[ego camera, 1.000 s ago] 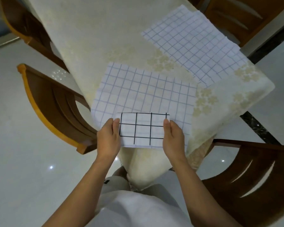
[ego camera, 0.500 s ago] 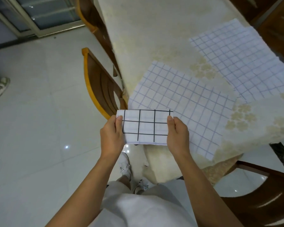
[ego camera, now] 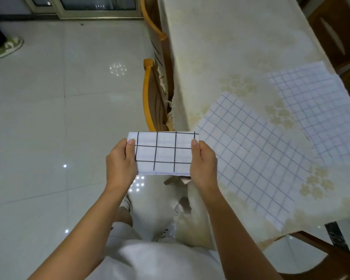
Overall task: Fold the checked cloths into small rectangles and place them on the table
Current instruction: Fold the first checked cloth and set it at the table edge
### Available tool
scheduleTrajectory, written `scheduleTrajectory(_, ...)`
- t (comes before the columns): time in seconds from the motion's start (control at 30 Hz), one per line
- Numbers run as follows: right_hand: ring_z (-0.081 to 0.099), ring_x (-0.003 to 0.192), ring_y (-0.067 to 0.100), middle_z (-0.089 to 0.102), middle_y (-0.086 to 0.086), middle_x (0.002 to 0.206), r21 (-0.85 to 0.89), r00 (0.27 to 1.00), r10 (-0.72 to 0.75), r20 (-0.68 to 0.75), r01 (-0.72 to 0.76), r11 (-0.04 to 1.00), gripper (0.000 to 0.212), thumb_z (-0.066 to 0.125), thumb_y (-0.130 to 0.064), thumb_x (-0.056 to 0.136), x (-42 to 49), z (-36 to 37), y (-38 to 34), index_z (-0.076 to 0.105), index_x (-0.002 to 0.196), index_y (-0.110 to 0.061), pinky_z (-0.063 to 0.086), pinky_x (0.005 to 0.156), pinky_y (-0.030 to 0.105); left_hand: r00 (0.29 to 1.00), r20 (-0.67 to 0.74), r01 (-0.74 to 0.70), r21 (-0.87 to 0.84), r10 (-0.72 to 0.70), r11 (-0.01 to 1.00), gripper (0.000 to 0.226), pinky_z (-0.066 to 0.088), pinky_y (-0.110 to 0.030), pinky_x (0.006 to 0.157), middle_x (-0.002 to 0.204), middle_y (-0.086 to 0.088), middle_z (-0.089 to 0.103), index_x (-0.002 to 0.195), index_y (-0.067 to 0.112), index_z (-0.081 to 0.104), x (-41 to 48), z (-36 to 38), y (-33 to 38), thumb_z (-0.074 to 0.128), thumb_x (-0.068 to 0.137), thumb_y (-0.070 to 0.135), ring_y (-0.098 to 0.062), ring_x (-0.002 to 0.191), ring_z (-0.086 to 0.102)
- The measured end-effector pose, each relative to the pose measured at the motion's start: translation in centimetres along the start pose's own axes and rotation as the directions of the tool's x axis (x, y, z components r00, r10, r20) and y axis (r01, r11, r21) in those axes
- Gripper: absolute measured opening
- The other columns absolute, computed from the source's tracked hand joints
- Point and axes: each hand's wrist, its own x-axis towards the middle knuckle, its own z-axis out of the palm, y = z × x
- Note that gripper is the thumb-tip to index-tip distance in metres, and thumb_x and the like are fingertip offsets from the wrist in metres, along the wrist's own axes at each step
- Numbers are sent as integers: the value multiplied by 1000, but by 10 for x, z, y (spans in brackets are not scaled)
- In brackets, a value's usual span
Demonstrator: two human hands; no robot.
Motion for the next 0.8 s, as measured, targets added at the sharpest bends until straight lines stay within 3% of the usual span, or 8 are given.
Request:
scheduleTrajectory(0.07,49,63,7,54,1,68,-25,999,-36,-23,35,999,39,40,-32,106,11,27,-20,49,74,-11,37,54,18,1000,18,6,-23,-5,1000,41,29,-26,52,60,3,38,66,13,36,31,-16,-7,41,105,26,-13,57,33)
scheduleTrajectory(0.17,54,69,8,59,6,75,-23,999,-42,-26,41,999,39,41,-31,106,27,68,-50,57,84,-3,42,58,20,999,48,20,-43,-18,999,41,29,-35,56,61,2,37,67,13,35,79,-45,-16,41,105,26,-16,58,33)
scheduleTrajectory(0.3,50,69,-2,58,-1,75,-70,999,-45,-15,44,997,36,40,-31,106,54,120,-92,58,85,-10,39,62,16,999,34,-17,-49,19,999,40,28,-23,52,60,4,37,67,14,36,139,-82,-24,42,105,25,-12,57,32)
scheduleTrajectory(0.43,41,62,5,56,18,76,-73,997,-78,-3,77,994,40,40,-30,106,78,166,-129,52,80,-2,34,56,23,999,32,12,-71,-9,997,40,27,-22,50,61,4,36,67,14,35,191,-116,-32,42,105,25,-13,57,31)
scheduleTrajectory(0.6,49,62,17,57,13,70,-102,990,-143,-8,142,985,42,40,-31,106,105,209,-157,53,77,-3,42,60,42,1000,-1,19,-48,-19,999,39,26,-24,51,63,2,36,69,12,34,242,-142,-39,41,105,27,-15,59,30)
scheduleTrajectory(0.73,55,74,20,63,13,77,-119,991,-132,19,134,984,41,39,-33,106,129,233,-175,60,86,-3,45,65,38,1000,-21,16,-53,-17,998,41,25,-24,51,61,4,31,67,16,29,277,-149,-36,40,105,25,-14,57,26)
scheduleTrajectory(0.8,52,66,19,60,14,75,-105,991,-132,33,134,985,42,39,-31,106,142,243,-184,58,84,-1,44,60,36,1000,-22,21,-44,-22,999,40,28,-29,53,60,2,32,68,14,30,295,-150,-36,39,105,25,-15,58,27)
